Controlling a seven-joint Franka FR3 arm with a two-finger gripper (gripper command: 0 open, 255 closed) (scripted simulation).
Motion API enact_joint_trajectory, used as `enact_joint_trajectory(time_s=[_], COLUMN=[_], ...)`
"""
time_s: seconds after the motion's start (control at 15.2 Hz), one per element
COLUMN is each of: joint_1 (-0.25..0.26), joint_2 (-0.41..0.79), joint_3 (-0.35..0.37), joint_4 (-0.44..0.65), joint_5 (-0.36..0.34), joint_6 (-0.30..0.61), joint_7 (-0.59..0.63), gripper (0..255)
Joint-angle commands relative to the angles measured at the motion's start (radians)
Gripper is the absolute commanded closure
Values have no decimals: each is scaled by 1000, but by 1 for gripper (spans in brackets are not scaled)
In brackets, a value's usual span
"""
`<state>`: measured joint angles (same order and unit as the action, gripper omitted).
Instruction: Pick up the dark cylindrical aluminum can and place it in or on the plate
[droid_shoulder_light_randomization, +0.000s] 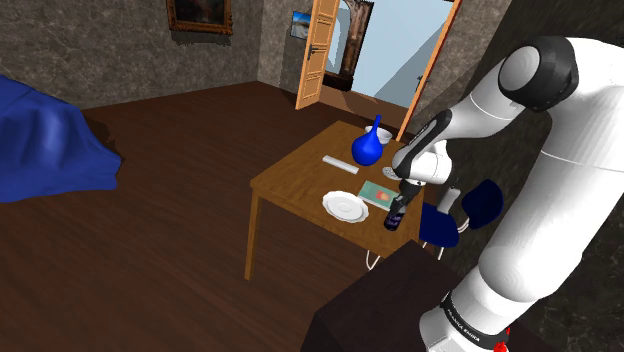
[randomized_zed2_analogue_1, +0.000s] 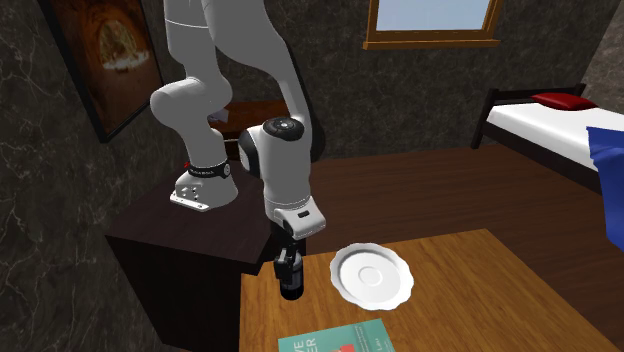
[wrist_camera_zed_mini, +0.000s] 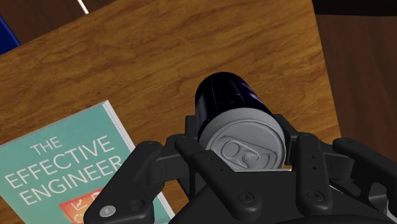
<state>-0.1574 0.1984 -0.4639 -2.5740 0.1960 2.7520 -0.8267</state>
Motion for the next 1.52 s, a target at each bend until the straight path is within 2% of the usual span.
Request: enact_joint_trajectory(time_s=[0.0, 0.46, 0.92, 1.45], joint_1=[0, 0, 35, 35], joint_2=[1, 1, -117, -243], joint_3=[0, 0, -60, -76], joint_4=[0, 0, -7, 5], joint_5=[0, 0, -139, -261], joint_6=[0, 0, -95, -216], joint_7=[0, 0, 99, 186], gripper=[255, 255, 255, 255])
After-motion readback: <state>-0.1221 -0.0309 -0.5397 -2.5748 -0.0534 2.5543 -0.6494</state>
